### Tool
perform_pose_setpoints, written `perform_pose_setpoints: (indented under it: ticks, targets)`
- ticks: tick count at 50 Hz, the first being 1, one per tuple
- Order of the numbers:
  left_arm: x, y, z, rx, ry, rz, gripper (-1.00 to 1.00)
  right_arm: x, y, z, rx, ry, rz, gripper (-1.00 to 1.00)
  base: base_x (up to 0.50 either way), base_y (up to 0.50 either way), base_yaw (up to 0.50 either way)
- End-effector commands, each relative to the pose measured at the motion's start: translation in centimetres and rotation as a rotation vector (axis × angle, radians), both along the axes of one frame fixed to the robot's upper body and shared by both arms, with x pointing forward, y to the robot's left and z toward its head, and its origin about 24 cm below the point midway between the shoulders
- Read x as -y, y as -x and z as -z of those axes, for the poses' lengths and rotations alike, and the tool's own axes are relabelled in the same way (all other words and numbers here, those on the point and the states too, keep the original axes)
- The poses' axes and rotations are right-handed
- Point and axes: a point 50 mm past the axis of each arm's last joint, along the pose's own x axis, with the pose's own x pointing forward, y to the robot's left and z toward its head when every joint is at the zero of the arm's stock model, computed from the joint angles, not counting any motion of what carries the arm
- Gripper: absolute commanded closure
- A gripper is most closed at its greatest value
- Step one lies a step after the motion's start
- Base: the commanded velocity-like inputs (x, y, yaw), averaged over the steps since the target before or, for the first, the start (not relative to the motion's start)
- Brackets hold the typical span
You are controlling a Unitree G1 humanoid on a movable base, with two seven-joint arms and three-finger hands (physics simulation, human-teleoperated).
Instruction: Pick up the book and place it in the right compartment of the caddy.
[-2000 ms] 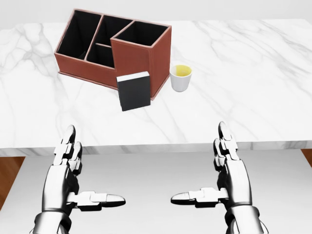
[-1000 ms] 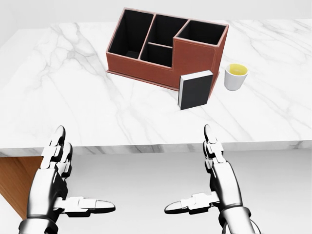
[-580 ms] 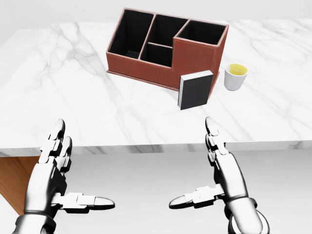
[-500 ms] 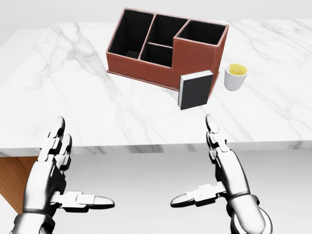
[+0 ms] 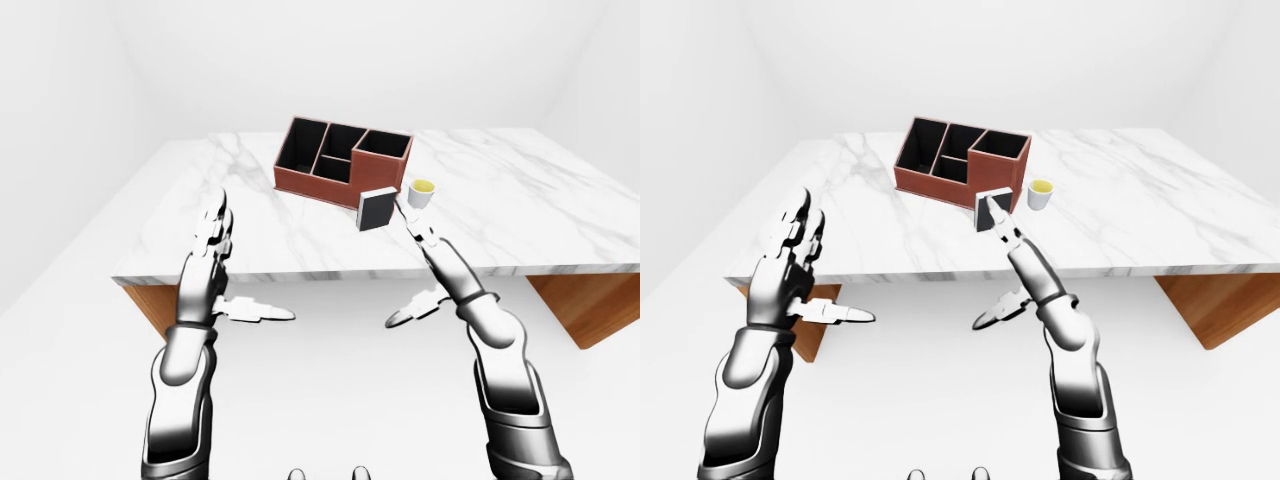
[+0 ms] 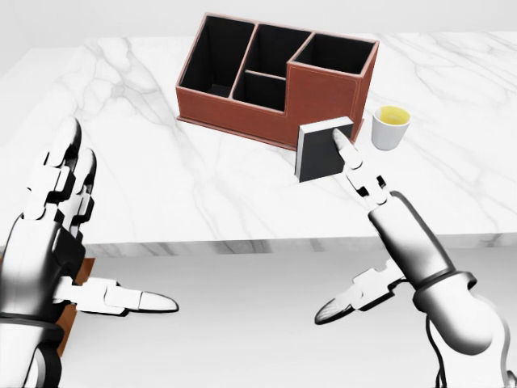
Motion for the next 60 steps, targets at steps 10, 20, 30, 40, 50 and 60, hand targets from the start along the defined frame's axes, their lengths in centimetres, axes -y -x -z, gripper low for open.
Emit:
perform_pose_setpoints:
  ticks: [10,20,30,40,50,60]
  targets:
    - [0.0,-0.4,-2.3,0.095,-0.045,0.007,-1.00,0.4,-0.4,-5.8,0.119,0.336,-0.066,-1.00,0.00,0.00,0.00]
    - [-0.2,-0.7,-2.0,0.079,-0.043,0.001,-1.00,0.6,-0.7,-8.0,0.182,0.416,-0.038,-1.00,0.00,0.00,0.00]
    - [-0.5,-1.0,-2.3,0.087,-0.033,-0.012,-1.00,1.2,-1.3,-9.2,0.210,0.465,0.003,-1.00,0.00,0.00,0.00]
    - [-0.6,-1.3,-2.7,0.101,-0.027,-0.017,-1.00,1.7,-2.0,-10.2,0.215,0.516,0.046,-1.00,0.00,0.00,0.00]
    - [-0.5,-1.4,-2.9,0.111,-0.023,-0.015,-1.00,2.3,-1.9,-10.6,0.224,0.525,0.066,-1.00,0.14,0.00,0.00]
    - [-0.3,-1.4,-3.1,0.118,-0.028,-0.007,-1.00,2.5,-1.7,-10.6,0.224,0.526,0.074,-1.00,0.23,0.00,0.00]
